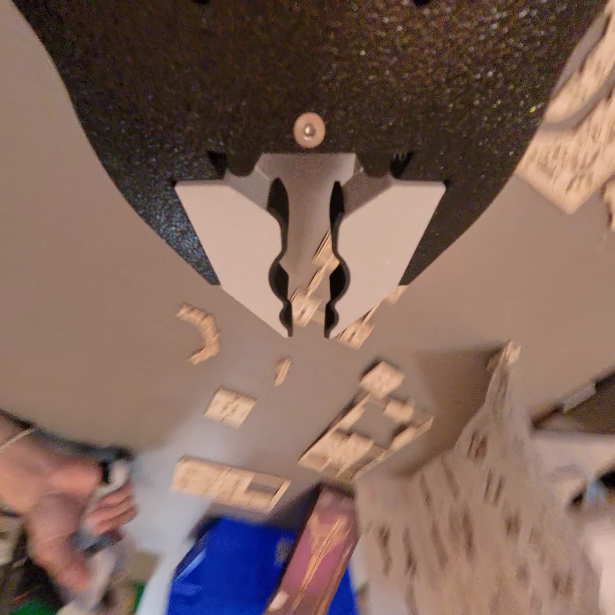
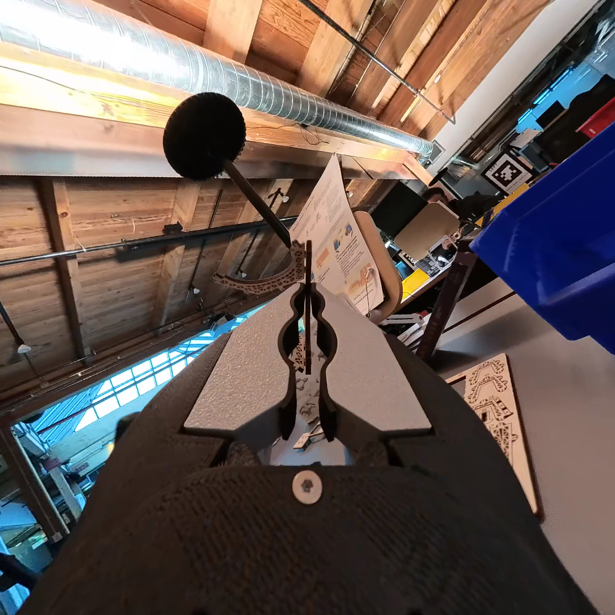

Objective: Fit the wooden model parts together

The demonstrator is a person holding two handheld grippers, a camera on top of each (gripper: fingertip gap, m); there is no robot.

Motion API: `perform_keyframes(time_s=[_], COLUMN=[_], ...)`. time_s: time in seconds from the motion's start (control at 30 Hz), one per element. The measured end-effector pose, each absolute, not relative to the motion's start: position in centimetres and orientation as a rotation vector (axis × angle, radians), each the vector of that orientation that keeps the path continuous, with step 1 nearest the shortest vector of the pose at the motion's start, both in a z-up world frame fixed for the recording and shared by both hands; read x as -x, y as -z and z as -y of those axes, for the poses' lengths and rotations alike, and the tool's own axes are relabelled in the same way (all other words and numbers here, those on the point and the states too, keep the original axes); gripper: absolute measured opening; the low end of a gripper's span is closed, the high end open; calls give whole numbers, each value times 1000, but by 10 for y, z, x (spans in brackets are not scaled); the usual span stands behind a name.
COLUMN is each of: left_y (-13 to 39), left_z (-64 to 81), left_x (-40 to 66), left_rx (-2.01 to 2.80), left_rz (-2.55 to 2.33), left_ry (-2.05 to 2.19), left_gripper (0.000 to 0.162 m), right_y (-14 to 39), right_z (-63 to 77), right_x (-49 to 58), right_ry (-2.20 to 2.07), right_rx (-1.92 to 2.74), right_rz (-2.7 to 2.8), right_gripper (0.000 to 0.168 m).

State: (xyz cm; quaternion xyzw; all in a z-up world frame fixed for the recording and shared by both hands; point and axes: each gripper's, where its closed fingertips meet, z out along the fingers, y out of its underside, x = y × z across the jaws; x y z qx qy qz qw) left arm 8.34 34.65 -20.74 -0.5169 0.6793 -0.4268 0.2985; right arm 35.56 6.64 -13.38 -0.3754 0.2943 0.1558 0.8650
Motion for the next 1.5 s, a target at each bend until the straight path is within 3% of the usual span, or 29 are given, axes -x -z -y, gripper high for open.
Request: perform_keyframes(time_s=[0.1,0.37,0.47,0.63,0.7,0.8,1.27,1.37,1.43,1.5], left_y=[185,263,275,285,285,284,277,285,284,281], left_z=[-270,-200,-202,-211,-211,-213,-191,-194,-195,-197], left_x=[-120,-218,-226,-220,-215,-208,-192,-189,-192,-197], left_rx=[1159,1265,1304,1342,1340,1269,1234,1208,1218,1266], left_rz=[-1885,-2284,-2329,-2367,-2379,-2393,-2446,-2465,-2432,-2379], left_ry=[1206,927,890,844,846,799,911,794,806,858], left_gripper=[44,71,70,46,47,62,64,55,36,0], right_y=[134,134,134,134,134,133,132,132,132,131], right_z=[-66,-59,-52,-49,-49,-50,-49,-47,-45,-42], right_x=[-358,-360,-366,-370,-371,-370,-371,-372,-374,-375], right_ry=[-337,-283,-273,-269,-277,-283,-279,-279,-277,-273], right_rx=[779,811,803,801,798,796,792,786,776,765], right_rz=[-622,-611,-622,-628,-632,-627,-628,-628,-635,-639], right_gripper=[0,0,0,0,0,0,0,0,0,0])
